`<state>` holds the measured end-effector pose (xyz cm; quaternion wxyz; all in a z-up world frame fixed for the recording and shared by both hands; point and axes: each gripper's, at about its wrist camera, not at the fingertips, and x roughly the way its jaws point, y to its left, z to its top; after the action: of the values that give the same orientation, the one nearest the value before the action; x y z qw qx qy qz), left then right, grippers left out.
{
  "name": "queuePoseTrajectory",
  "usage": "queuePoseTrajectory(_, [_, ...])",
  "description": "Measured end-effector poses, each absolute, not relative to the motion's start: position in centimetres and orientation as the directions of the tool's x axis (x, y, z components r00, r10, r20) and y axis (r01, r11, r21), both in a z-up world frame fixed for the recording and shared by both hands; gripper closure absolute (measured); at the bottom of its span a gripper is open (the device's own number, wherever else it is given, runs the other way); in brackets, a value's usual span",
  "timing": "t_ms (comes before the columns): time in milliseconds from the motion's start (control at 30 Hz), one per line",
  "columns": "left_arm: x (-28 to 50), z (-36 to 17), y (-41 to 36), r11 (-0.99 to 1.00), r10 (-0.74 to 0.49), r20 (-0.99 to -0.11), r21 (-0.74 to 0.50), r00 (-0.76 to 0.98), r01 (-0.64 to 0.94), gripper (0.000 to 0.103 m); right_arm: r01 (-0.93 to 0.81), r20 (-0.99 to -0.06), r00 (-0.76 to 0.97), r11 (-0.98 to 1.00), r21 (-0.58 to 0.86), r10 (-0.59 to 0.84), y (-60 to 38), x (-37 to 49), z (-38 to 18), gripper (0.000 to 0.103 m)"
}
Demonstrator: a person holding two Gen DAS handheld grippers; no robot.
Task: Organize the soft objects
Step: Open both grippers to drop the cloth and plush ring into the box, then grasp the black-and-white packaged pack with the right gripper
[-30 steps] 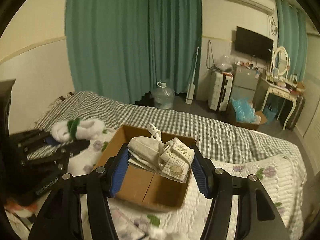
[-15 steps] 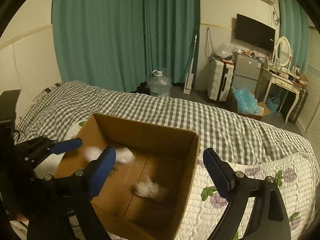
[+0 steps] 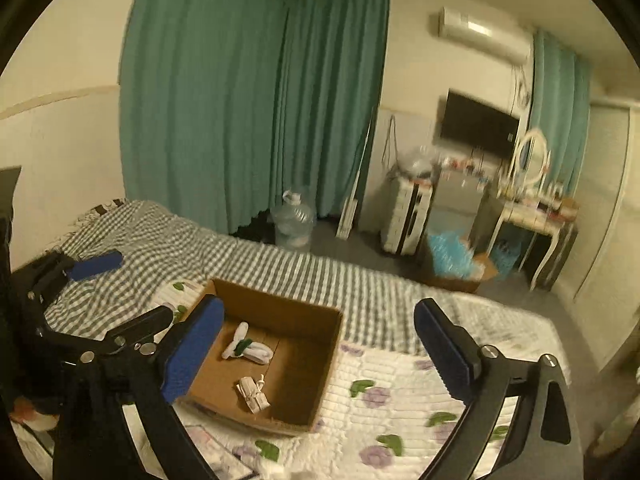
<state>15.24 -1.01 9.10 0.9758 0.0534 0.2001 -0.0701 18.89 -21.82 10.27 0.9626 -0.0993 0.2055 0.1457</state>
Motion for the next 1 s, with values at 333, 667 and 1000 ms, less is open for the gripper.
queuePoseTrajectory(333, [5.5, 11.9, -1.0, 0.984, -0.096, -0.344, 0.111, 0.934, 0.142, 0.01, -0.328, -0.39, 0.887, 0.933, -0.15, 0.249, -24.0, 7.9, 14.1, 0.002])
queuePoseTrajectory(667, [3.6, 4.9, -0.6, 0.996, -0.051, -0.44, 0.045, 0.897, 0.078, 0.01, -0.439, -0.525, 0.783, 0.895, -0.084, 0.335, -24.5, 5.4, 4.0, 0.002])
queuePoseTrajectory(1000, [6.6, -4.1, 1.3, 1.0, 0.022, -0.572, 0.021, 0.82, -0.012, 0.01, -0.57, -0.685, 0.643, 0.811, -0.131, 0.341, -19.1, 9.4, -6.7, 0.002])
